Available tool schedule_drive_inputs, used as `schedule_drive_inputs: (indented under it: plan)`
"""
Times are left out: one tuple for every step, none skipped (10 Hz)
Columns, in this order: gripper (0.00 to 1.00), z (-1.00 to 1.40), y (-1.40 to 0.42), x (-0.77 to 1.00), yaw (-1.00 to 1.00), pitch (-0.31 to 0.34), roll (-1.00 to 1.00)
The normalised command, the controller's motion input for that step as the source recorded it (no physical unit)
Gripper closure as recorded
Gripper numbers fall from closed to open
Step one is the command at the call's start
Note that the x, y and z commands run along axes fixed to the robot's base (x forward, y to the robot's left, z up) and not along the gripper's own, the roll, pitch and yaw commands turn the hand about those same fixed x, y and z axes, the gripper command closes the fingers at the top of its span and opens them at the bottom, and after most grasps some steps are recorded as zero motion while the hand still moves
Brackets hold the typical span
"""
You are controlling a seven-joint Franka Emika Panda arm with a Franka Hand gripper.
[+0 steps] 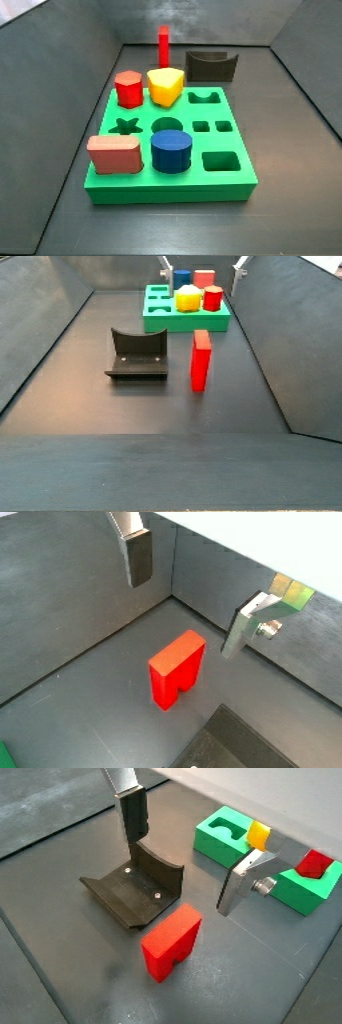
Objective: Pick up the double-square object. Move up. Move to above the board. Insert the double-square object.
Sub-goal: Pick up the double-square object.
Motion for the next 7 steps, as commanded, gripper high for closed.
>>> schedule_drive_inputs:
  plan:
    - [0.00,-0.59,0.02,0.00,0.00,-0.136,0.20]
    - [0.00,-0.84,0.05,0.25,0.00,-0.071,0.16]
    - [0.00,-0.86,0.04,0.15,0.00,-0.117,0.11]
    - [0.00,-0.85,0.06,0.06,0.00,-0.144,0.10]
    - [0.00,-0.85,0.05,0.01,0.00,-0.159,0.09]
    - [0.00,-0.88,0.04,0.00,0.00,-0.154,0.08]
    - [0.00,-0.88,0.03,0.00,0.00,-0.166,0.08]
